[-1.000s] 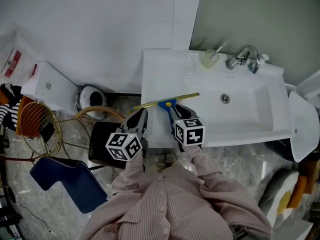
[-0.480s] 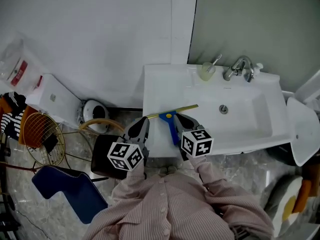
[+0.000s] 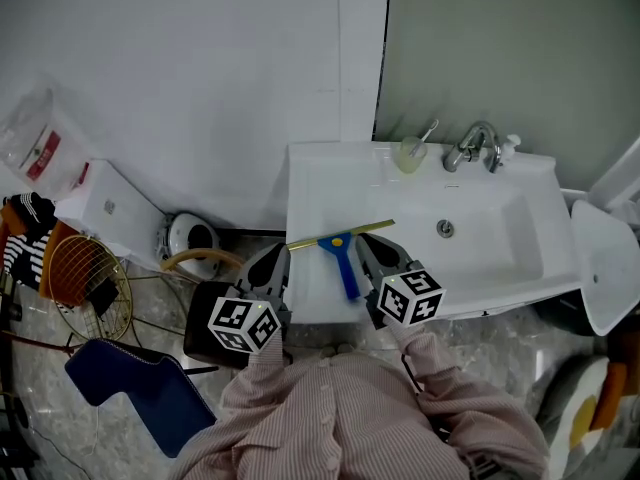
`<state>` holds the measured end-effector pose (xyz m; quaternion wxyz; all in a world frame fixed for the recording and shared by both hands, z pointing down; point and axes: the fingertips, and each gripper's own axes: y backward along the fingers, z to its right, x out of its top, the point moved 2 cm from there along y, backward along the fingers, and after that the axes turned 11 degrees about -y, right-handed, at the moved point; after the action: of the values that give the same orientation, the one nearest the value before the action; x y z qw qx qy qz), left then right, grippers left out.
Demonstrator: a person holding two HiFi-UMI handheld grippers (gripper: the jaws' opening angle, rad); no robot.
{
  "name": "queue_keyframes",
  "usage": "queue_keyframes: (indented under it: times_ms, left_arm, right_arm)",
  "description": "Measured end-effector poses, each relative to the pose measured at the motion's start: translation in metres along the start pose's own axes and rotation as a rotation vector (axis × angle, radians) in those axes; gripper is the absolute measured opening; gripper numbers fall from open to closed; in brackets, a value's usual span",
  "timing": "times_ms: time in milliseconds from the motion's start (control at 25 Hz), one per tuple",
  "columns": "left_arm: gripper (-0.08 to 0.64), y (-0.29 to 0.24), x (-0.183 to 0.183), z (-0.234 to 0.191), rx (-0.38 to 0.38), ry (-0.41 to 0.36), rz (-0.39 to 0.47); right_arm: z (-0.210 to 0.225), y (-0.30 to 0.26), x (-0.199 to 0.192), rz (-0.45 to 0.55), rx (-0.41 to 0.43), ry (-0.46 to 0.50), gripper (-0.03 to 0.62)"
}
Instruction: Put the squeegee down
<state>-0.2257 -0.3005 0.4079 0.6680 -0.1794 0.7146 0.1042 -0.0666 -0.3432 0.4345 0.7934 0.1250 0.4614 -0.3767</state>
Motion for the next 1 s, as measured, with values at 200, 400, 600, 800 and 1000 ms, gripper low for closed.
queue_keyframes:
  times_ms: [200, 400, 600, 800, 1000]
  left_arm:
    - [-0.002, 0.004, 0.006, -0.004, 0.021, -0.010, 0.013]
    - [-0.002, 0.005, 0.013, -0.006, 0.040, -0.030, 0.025]
    - [-0.002, 0.007, 0.017, -0.010, 0.063, -0.044, 0.026]
    - [-0.002, 0.004, 0.016, -0.012, 0.077, -0.049, 0.022]
    - [-0.002, 0.001, 0.016, -0.013, 0.093, -0.074, 0.008]
  right_arm:
    - [0.001, 0.006, 0.006, 0.022, 0.011, -0.014, 0.006]
    - [0.005, 0.011, 0.011, 0.030, 0.018, -0.027, 0.005]
    - [0.010, 0.016, 0.017, 0.041, 0.011, -0.026, 0.005]
    - [0.018, 0.018, 0.020, 0.048, 0.000, -0.026, 0.005]
    - [0.028, 0.020, 0.021, 0.046, -0.013, -0.030, 0.005]
